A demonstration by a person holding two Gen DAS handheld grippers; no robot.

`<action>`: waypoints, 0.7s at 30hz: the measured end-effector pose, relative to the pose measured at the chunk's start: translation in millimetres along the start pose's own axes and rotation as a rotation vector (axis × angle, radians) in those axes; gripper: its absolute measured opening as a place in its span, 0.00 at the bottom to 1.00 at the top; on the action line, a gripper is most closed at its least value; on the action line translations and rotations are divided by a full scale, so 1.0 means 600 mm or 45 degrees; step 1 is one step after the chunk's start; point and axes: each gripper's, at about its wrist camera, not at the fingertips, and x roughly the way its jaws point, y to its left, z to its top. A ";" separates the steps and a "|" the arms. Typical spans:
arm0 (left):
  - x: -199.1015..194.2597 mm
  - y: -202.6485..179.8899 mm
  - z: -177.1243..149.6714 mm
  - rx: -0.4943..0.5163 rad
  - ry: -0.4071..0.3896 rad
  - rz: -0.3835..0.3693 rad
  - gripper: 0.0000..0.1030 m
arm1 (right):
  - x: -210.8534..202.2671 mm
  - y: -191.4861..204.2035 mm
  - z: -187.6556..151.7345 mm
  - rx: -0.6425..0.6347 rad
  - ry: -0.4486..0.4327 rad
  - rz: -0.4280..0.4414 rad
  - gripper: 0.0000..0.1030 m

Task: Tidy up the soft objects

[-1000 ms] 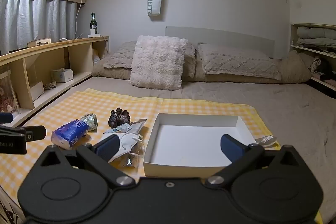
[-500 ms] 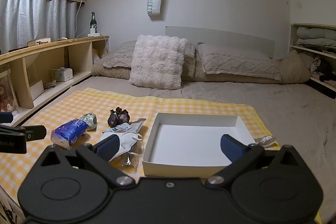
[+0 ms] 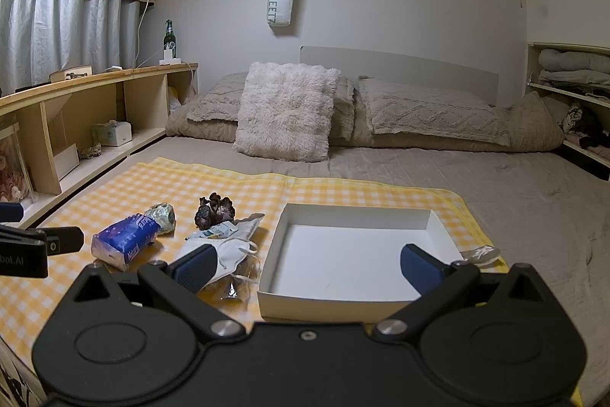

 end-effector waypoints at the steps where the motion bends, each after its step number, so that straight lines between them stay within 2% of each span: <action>1: 0.001 -0.001 -0.001 0.000 0.000 0.000 1.00 | 0.000 0.000 0.000 0.000 0.000 0.000 1.00; 21: 0.000 0.001 0.001 -0.001 0.004 -0.001 1.00 | 0.000 0.000 -0.001 -0.006 0.003 0.001 1.00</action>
